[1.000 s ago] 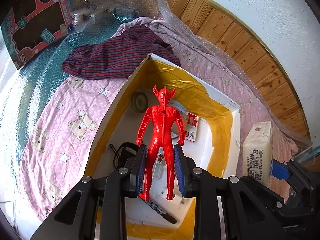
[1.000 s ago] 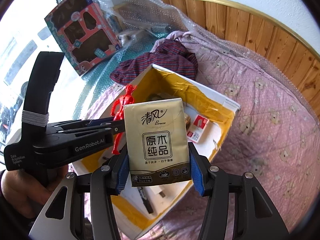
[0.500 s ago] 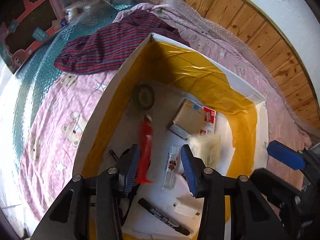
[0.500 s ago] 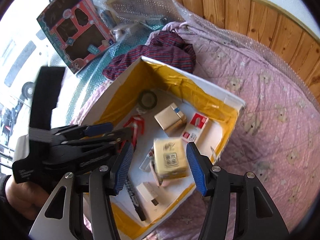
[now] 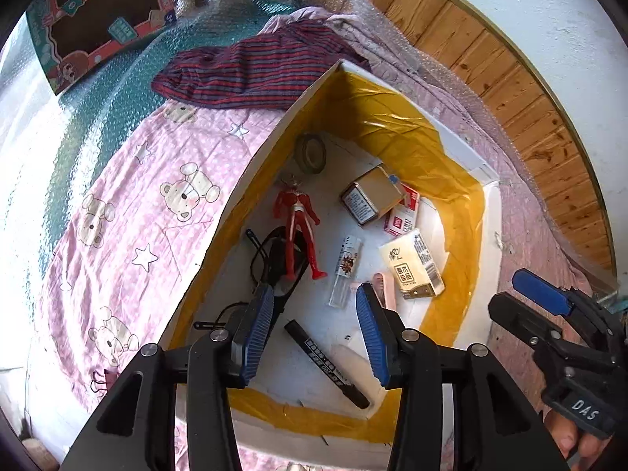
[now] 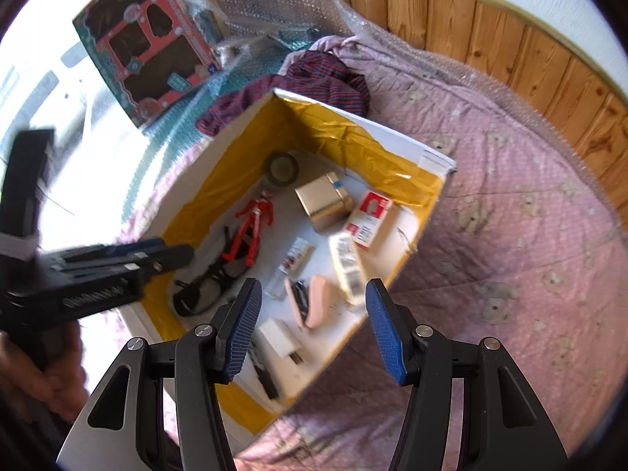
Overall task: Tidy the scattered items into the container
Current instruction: 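Withdraw both open tools from above the box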
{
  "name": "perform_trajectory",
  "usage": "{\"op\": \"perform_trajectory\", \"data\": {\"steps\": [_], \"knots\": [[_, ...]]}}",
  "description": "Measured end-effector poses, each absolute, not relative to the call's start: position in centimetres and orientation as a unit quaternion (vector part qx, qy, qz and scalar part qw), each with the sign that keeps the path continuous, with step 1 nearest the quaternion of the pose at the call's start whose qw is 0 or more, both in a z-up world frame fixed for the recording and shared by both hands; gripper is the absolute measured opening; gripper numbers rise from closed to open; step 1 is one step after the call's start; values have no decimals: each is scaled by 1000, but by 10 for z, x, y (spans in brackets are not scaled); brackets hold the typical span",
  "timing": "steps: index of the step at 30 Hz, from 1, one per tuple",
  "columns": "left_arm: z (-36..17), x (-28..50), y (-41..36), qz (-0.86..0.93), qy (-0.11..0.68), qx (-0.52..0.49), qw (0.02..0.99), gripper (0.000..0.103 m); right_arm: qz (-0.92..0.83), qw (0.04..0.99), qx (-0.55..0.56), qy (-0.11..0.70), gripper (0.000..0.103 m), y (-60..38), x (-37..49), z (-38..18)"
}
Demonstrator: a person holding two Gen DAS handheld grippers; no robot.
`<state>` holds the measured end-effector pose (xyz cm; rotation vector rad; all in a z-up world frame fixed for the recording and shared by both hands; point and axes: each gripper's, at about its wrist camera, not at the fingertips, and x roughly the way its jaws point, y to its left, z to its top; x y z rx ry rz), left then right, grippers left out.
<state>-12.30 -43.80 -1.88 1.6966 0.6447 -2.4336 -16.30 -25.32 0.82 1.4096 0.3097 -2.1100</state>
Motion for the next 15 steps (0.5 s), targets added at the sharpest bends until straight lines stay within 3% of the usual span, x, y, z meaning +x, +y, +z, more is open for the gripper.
{"op": "perform_trajectory", "data": {"steps": [15], "knots": [[46, -87, -418, -849, 175, 497, 36, 48, -813, 269, 490, 161, 59, -251, -107, 39]]}}
